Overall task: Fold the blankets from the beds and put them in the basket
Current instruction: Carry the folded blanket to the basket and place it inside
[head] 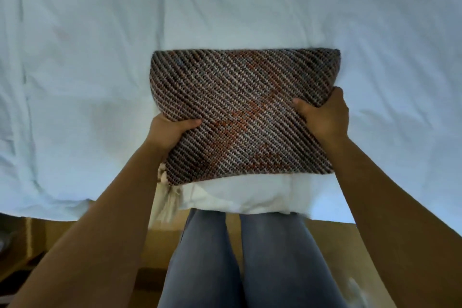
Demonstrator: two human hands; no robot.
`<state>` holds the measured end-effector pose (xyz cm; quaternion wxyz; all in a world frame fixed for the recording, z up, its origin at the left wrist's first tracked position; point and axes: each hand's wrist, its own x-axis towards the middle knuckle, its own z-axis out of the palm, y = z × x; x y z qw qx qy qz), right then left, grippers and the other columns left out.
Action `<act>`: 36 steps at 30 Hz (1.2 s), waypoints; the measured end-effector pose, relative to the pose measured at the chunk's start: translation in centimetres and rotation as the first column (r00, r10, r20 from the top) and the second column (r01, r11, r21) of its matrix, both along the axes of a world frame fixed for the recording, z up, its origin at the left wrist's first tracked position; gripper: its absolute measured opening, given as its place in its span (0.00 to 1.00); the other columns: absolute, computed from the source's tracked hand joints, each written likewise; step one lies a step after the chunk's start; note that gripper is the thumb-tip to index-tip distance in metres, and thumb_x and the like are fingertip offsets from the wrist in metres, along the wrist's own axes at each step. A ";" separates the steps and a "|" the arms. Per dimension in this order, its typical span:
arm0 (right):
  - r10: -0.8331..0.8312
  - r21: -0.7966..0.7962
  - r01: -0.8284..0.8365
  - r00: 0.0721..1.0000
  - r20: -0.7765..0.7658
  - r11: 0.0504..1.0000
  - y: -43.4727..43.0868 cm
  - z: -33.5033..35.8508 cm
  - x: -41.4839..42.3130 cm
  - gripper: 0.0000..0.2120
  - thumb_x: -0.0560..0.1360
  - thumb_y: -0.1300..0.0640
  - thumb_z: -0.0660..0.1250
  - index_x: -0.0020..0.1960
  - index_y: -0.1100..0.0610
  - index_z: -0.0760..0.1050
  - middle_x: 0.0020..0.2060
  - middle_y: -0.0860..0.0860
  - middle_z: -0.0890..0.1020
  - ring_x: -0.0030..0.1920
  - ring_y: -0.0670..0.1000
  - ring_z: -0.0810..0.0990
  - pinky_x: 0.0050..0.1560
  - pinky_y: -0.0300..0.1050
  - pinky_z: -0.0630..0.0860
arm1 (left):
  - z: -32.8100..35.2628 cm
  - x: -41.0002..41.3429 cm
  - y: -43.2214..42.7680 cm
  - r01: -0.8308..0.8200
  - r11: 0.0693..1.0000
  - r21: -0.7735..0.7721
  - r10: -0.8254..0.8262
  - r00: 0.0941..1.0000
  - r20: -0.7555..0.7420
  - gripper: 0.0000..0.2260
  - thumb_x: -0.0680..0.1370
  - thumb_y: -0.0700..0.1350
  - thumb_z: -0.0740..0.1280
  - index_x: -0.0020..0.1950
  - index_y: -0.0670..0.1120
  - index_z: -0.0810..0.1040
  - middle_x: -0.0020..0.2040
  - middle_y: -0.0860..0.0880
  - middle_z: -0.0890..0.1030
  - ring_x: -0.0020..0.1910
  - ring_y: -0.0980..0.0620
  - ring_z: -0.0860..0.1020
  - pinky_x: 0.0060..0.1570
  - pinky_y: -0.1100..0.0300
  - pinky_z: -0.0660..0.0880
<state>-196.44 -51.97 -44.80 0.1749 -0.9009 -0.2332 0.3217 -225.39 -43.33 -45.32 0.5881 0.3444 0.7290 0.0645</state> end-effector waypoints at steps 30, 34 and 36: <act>-0.981 0.184 0.965 0.173 0.093 0.187 -64.1 16.0 -5.1 0.22 0.71 0.49 0.69 0.59 0.59 0.66 0.55 0.60 0.78 0.55 0.62 0.76 0.54 0.55 0.73 | 15.7 28.4 -43.7 0.928 0.049 0.369 -0.998 0.033 0.051 0.15 0.65 0.46 0.78 0.49 0.52 0.78 0.47 0.50 0.82 0.45 0.49 0.80 0.50 0.58 0.74; -0.996 0.223 0.974 0.012 0.089 0.032 -71.7 16.8 -5.1 0.21 0.72 0.50 0.68 0.58 0.60 0.66 0.55 0.60 0.78 0.55 0.63 0.76 0.53 0.54 0.73 | 16.3 32.9 -52.7 0.912 -0.101 0.398 -0.991 -0.126 0.036 0.16 0.65 0.47 0.77 0.50 0.50 0.79 0.48 0.49 0.82 0.47 0.48 0.80 0.53 0.54 0.75; -0.993 0.237 0.971 -0.067 0.098 -0.042 -75.0 17.1 -5.1 0.21 0.72 0.49 0.68 0.57 0.60 0.66 0.54 0.60 0.78 0.55 0.63 0.76 0.53 0.54 0.73 | 16.7 35.3 -56.9 0.894 -0.170 0.414 -0.979 -0.200 0.028 0.18 0.65 0.48 0.77 0.53 0.49 0.78 0.51 0.48 0.82 0.49 0.46 0.79 0.55 0.51 0.75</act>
